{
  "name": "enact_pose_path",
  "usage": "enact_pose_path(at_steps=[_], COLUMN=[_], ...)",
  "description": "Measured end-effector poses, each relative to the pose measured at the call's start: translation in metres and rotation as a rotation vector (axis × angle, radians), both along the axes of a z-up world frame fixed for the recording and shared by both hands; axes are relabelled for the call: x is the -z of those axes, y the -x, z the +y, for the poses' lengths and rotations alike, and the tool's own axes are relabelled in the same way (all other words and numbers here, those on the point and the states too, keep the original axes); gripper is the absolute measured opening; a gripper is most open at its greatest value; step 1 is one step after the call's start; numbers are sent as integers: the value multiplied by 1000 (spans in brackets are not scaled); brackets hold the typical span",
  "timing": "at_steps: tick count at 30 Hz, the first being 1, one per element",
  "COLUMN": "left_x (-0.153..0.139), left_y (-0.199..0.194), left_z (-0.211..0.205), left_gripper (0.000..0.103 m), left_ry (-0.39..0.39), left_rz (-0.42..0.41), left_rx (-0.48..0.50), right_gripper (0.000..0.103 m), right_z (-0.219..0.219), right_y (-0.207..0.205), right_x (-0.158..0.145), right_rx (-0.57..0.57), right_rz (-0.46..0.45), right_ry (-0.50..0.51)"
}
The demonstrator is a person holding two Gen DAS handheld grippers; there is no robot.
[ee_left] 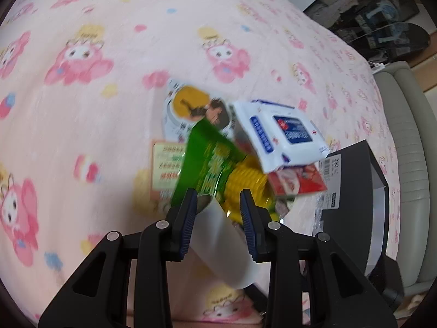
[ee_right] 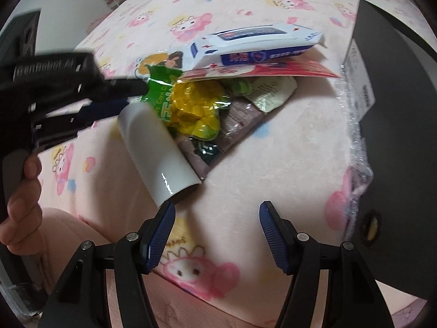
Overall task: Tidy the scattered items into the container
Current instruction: 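Close the left gripper on the white lint roller and lift it, then carry the lint roller with the left gripper over the open black box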
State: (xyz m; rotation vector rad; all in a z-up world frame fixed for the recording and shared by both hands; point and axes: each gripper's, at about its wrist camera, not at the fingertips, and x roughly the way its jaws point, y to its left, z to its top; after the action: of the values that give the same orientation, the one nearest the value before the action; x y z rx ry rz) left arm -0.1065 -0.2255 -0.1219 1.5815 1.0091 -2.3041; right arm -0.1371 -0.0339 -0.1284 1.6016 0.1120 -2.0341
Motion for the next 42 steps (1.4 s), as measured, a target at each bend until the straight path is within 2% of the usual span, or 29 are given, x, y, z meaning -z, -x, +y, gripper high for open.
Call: enact_pose_path(at_steps=[3, 4, 5, 7, 9, 13, 18, 23, 30, 34, 39, 42], left_x=[2, 3, 4, 0, -5, -7, 1, 14, 8, 2, -3, -3], left_y=[-10, -12, -12, -17, -30, -32, -39, -29, -29, -32, -33, -31], left_z=[15, 18, 22, 30, 40, 46, 28, 17, 8, 10, 5, -1], left_gripper=[32, 32, 36, 37, 46, 48, 49, 49, 50, 52, 55, 55], left_ry=[-23, -25, -15, 21, 51, 93, 76, 46, 44, 76, 65, 65], left_rz=[-28, -37, -46, -59, -70, -107, -150, -201, -234, -257, -259, -258], left_rx=[10, 12, 14, 27, 52, 88, 64, 59, 57, 75, 81, 79], right_gripper=[62, 59, 57, 55, 54, 54, 57, 59, 59, 58, 56, 56], right_z=[15, 19, 23, 30, 32, 34, 37, 42, 49, 50, 43, 40], right_y=[1, 5, 9, 17, 17, 19, 46, 62, 85, 48, 27, 14], right_x=[-5, -6, -7, -9, -8, -7, -5, 2, 11, 5, 9, 12], right_rx=[43, 46, 47, 51, 45, 38, 33, 21, 4, 4, -1, 0], right_rz=[15, 12, 8, 1, 7, 10, -3, -19, -41, -53, -33, -42], right_ry=[0, 6, 13, 25, 11, -2, 46, 71, 105, 84, 27, 32])
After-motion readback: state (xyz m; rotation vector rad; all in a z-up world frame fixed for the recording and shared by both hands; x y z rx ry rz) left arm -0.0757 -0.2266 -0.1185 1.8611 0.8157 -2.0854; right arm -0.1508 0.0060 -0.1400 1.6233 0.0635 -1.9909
